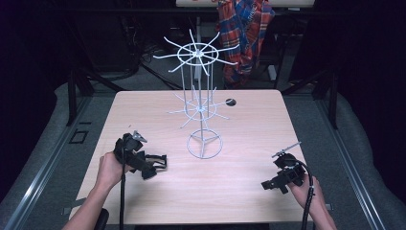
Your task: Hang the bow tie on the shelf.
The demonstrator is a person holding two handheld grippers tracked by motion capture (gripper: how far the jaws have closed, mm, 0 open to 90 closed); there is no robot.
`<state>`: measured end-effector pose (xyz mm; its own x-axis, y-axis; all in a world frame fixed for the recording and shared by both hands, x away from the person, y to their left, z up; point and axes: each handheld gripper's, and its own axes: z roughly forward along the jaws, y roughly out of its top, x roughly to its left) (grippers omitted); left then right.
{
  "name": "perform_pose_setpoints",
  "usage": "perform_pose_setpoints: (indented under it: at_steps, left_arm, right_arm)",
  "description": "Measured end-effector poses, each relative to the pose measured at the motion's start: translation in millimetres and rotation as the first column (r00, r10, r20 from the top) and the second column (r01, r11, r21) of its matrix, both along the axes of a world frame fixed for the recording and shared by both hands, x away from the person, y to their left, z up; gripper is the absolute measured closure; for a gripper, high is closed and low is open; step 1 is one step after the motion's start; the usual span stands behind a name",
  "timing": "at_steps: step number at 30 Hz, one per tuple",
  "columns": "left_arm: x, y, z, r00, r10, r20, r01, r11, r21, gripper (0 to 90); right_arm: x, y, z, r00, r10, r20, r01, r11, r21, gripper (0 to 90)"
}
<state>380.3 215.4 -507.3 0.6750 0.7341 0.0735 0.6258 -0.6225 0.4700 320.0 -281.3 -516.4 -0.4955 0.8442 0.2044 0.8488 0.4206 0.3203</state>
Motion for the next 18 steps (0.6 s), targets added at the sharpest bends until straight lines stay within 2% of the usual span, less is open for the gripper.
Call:
perform_pose_setpoints:
  at_steps: [2, 3, 4, 5, 7, 12, 14, 16, 17, 18]
  left_arm:
    - [1.1, -2.1, -0.7, 1.0000, -0.008, -0.001, 0.008, 1.0000, -0.001, 0.8]
    - [4.3, -7.3, -2.4, 0.9995, -0.030, -0.013, 0.030, 0.9995, -0.003, 0.6]
    - [4.3, -7.3, -2.4, 0.9995, -0.030, -0.013, 0.030, 0.9995, -0.003, 0.6]
    - [7.3, -11.7, -3.7, 0.9989, -0.042, -0.020, 0.042, 0.9991, -0.007, 0.7]
    - [10.1, -16.4, -6.1, 0.9983, -0.052, -0.027, 0.052, 0.9986, -0.007, 1.3]
    - [15.1, -35.1, -18.1, 0.9949, -0.087, -0.051, 0.088, 0.9959, 0.019, 9.9]
    - [16.2, -40.0, -20.1, 0.9948, -0.087, -0.053, 0.089, 0.9955, 0.032, 14.2]
    - [16.7, -41.0, -21.2, 0.9952, -0.081, -0.056, 0.082, 0.9963, 0.026, 17.1]
    - [16.9, -40.6, -22.7, 0.9957, -0.072, -0.058, 0.074, 0.9966, 0.037, 19.0]
    - [16.9, -40.6, -22.7, 0.9957, -0.072, -0.058, 0.074, 0.9966, 0.037, 19.2]
  right_arm:
    - [1.2, -0.4, 0.2, 0.9999, 0.011, -0.007, -0.011, 0.9999, 0.004, 14.7]
    - [2.4, -0.7, -0.1, 0.9998, 0.020, -0.006, -0.020, 0.9998, -0.007, 14.8]
    - [1.9, 0.1, -0.6, 0.9999, 0.012, -0.004, -0.012, 0.9999, -0.008, 14.9]
    - [2.1, -0.4, -0.4, 0.9995, 0.030, -0.011, -0.030, 0.9994, -0.020, 15.0]
    - [-0.7, 0.6, -0.4, 0.9994, 0.027, -0.020, -0.028, 0.9996, -0.010, 15.0]
    - [1.7, 1.2, 1.3, 0.9998, 0.019, -0.002, -0.019, 0.9997, -0.013, 15.0]
    - [3.8, 4.2, 0.3, 0.9994, 0.034, -0.005, -0.034, 0.9992, -0.024, 15.0]
    - [3.7, 6.6, -0.2, 0.9995, 0.029, -0.013, -0.029, 0.9994, -0.018, 15.1]
    - [5.1, 8.6, 1.2, 0.9984, 0.051, -0.023, -0.052, 0.9982, -0.032, 15.1]
    - [5.1, 8.6, 1.2, 0.9984, 0.051, -0.023, -0.052, 0.9982, -0.032, 15.1]
